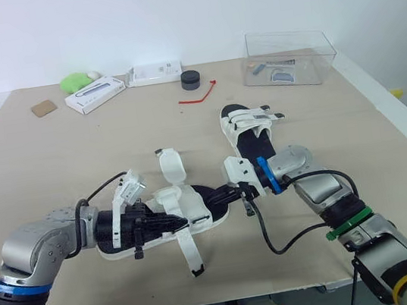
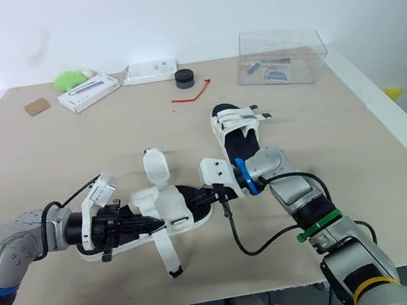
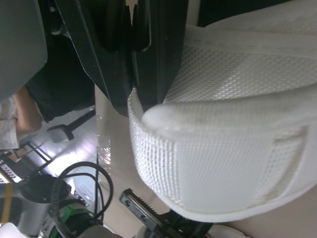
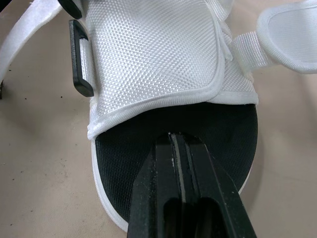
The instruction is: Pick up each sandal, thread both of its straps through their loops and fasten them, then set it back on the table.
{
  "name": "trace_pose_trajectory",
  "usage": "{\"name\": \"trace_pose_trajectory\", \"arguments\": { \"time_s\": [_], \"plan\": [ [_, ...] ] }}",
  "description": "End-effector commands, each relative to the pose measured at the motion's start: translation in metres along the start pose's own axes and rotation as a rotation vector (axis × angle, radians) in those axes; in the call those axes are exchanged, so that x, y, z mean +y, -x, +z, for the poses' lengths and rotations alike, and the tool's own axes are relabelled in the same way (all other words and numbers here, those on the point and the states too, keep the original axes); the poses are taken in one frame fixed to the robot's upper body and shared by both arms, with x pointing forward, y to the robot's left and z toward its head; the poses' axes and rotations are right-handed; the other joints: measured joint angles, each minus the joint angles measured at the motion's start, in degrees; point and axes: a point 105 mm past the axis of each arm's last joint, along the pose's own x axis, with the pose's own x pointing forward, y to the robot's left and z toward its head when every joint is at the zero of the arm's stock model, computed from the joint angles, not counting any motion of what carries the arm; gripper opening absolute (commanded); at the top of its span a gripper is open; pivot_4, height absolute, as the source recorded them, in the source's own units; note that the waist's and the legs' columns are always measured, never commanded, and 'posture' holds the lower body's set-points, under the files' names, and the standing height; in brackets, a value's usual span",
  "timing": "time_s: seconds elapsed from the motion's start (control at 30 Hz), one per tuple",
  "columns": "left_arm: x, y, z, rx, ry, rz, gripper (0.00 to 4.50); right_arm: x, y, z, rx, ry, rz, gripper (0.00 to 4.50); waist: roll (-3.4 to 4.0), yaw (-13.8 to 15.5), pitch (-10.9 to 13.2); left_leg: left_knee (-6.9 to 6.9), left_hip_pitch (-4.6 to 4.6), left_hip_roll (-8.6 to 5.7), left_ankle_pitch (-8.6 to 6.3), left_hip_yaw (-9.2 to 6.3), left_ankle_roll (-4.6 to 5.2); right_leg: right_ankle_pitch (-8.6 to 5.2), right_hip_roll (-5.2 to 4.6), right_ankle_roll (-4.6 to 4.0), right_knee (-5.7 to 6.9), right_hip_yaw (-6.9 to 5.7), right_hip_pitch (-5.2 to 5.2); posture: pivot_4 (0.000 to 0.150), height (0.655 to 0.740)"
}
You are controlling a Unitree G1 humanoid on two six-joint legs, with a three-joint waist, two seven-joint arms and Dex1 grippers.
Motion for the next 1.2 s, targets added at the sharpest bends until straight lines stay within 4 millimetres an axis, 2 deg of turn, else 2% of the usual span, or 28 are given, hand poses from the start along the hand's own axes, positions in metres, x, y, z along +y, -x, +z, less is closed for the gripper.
{"name": "trace_pose_trajectory", "arguments": {
  "time_s": [0.03, 0.07, 0.1, 0.2, 0.23, 0.37, 0.47, 0.53, 0.63, 0.73, 0.8, 0.9, 1.03, 1.2],
  "plan": [
    [-0.012, 0.007, 0.01, 0.01, -0.029, -0.034, 0.74, 0.0, 0.001, -0.01, 0.048, -0.012, 0.005, 0.0, 0.0, 0.0, 0.0, 0.0, 0.0, 0.0, 0.0, 0.0, 0.0, 0.0, 0.0, 0.0, 0.0, 0.0, 0.0, 0.15, 0.74],
    [-0.014, 0.009, 0.011, 0.019, -0.034, -0.036, 0.88, 0.0, 0.001, -0.01, 0.048, -0.012, 0.006, 0.0, 0.0, 0.0, 0.0, 0.0, 0.0, 0.0, 0.0, 0.0, 0.0, 0.0, 0.0, 0.0, 0.0, 0.0, 0.0, 0.15, 0.74],
    [-0.016, 0.01, 0.011, 0.024, -0.037, -0.037, 1.51, 0.0, 0.001, -0.01, 0.049, -0.011, 0.006, 0.0, 0.0, 0.0, 0.0, 0.0, -0.01, 0.0, 0.0, 0.0, 0.0, 0.0, 0.02, 0.0, 0.0, 0.0, -0.01, 0.15, 0.74],
    [-0.026, 0.022, 0.017, 0.055, -0.065, -0.045, 2.29, 0.001, 0.001, -0.01, 0.049, -0.01, 0.008, 0.0, -0.03, -0.1, 0.0, 0.0, 0.0, 0.0, 0.0, -0.02, 0.0, -0.01, 0.02, -0.01, 0.0, -0.02, 0.0, 0.15, 0.74],
    [-0.031, 0.028, 0.02, 0.068, -0.076, -0.045, 2.79, 0.001, 0.002, -0.01, 0.049, -0.01, 0.009, 0.0, -0.03, -0.1, 0.0, 0.0, -0.02, 0.01, 0.0, -0.01, 0.0, 0.0, 0.04, -0.01, 0.0, -0.01, -0.03, 0.15, 0.74],
    [-0.043, 0.049, 0.029, 0.071, -0.062, -0.045, 2.79, 0.002, 0.002, -0.011, 0.053, -0.011, 0.012, 0.0, -0.02, 0.0, 0.0, -0.03, -0.01, 0.03, 0.0, -0.05, 0.0, -0.05, 0.04, -0.06, -0.01, -0.06, -0.03, 0.15, 0.74],
    [-0.058, 0.06, 0.026, 0.067, 0.022, -0.088, 2.79, 0.003, 0.003, -0.011, 0.053, -0.011, 0.015, 0.0, -0.02, -0.1, 0.0, -0.04, 0.0, 0.03, 0.0, -0.03, 0.0, -0.07, 0.02, -0.03, -0.01, -0.04, -0.03, 0.15, 0.74],
    [-0.066, 0.06, 0.015, 0.084, 0.087, -0.114, 2.79, 0.003, 0.002, -0.011, 0.053, -0.011, 0.017, 0.0, -0.01, -0.1, 0.0, -0.06, 0.01, 0.02, -0.01, -0.01, 0.01, -0.11, -0.01, 0.0, -0.01, -0.04, -0.03, 0.15, 0.74],
    [-0.071, 0.048, -0.021, 0.134, 0.157, -0.117, 2.79, 0.003, 0.0, -0.011, 0.049, -0.012, 0.02, 0.0, 0.01, -0.2, 0.0, -0.11, 0.03, 0.02, -0.03, 0.01, 0.01, -0.17, -0.07, 0.01, -0.01, -0.02, -0.03, 0.15, 0.74],
    [-0.056, 0.03, -0.05, 0.131, 0.133, -0.005, 2.79, 0.005, -0.001, -0.01, 0.044, -0.013, 0.023, 0.0, -0.07, 0.0, 0.0, -0.11, 0.02, 0.03, -0.04, -0.05, -0.03, -0.2, -0.1, -0.02, 0.0, -0.07, -0.03, 0.15, 0.74],
    [-0.041, 0.017, -0.06, 0.082, 0.106, 0.081, 2.79, 0.006, -0.002, -0.01, 0.045, -0.015, 0.027, 0.0, 0.29, 0.1, -0.1, -0.14, 0.13, -0.01, -0.04, -0.03, -0.04, -0.19, -0.14, -0.08, -0.03, -0.05, 0.07, 0.15, 0.74],
    [-0.032, 0.007, -0.057, 0.016, 0.096, 0.115, 2.79, 0.006, -0.001, -0.01, 0.047, -0.016, 0.029, 0.0, -0.11, 0.1, -0.1, -0.1, 0.11, 0.01, 0.01, -0.04, -0.09, -0.17, -0.11, -0.21, 0.01, -0.04, 0.05, 0.15, 0.74],
    [-0.013, -0.004, -0.047, -0.055, 0.067, 0.166, 2.79, 0.005, 0.0, -0.011, 0.053, -0.015, 0.027, 0.0, 0.06, 0.1, -0.2, -0.11, 0.13, 0.02, 0.07, -0.1, -0.1, -0.1, -0.02, -0.23, 0.01, -0.11, 0.07, 0.15, 0.74],
    [-0.001, -0.007, -0.036, -0.092, 0.038, 0.173, 2.79, 0.004, 0.0, -0.011, 0.055, -0.014, 0.025, 0.0, 0.05, 0.1, -0.2, -0.11, 0.09, 0.01, 0.07, -0.08, -0.09, -0.04, 0.0, -0.13, 0.0, -0.08, 0.06, 0.15, 0.74]
  ]
}}
